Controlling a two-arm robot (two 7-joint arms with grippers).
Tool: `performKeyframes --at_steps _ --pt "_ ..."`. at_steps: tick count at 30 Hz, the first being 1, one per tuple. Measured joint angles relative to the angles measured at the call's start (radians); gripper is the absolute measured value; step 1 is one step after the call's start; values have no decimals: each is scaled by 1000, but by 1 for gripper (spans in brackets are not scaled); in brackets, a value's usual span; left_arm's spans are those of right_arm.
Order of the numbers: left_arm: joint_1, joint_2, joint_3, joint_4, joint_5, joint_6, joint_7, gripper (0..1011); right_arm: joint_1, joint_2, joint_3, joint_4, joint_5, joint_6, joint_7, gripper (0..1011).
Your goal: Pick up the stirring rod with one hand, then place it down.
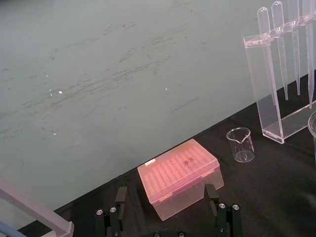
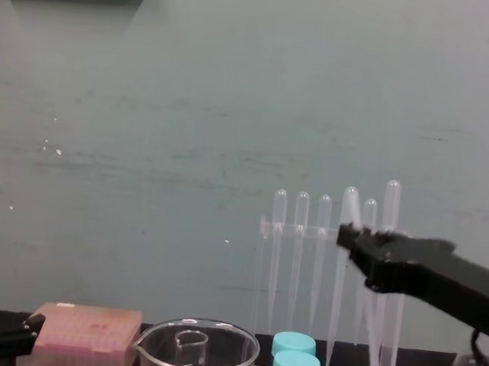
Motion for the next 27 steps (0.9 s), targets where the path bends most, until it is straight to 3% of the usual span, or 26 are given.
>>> performKeyframes --at_steps 6,10,16,20,27 --pt "0 0 0 0 0 0 0 1000 -65 -11 52 -41 12 -150 18 69" --pt "0 0 0 0 0 0 0 1000 -72 -25 82 -63 49 -189 43 69" --pt "0 0 0 0 0 0 0 1000 -56 -9 123 -121 137 -136 110 69" --pt "0 0 0 0 0 0 0 1000 -47 29 141 -156 183 -93 150 69" --pt "0 0 0 0 0 0 0 1000 -46 86 149 -192 218 -68 193 69"
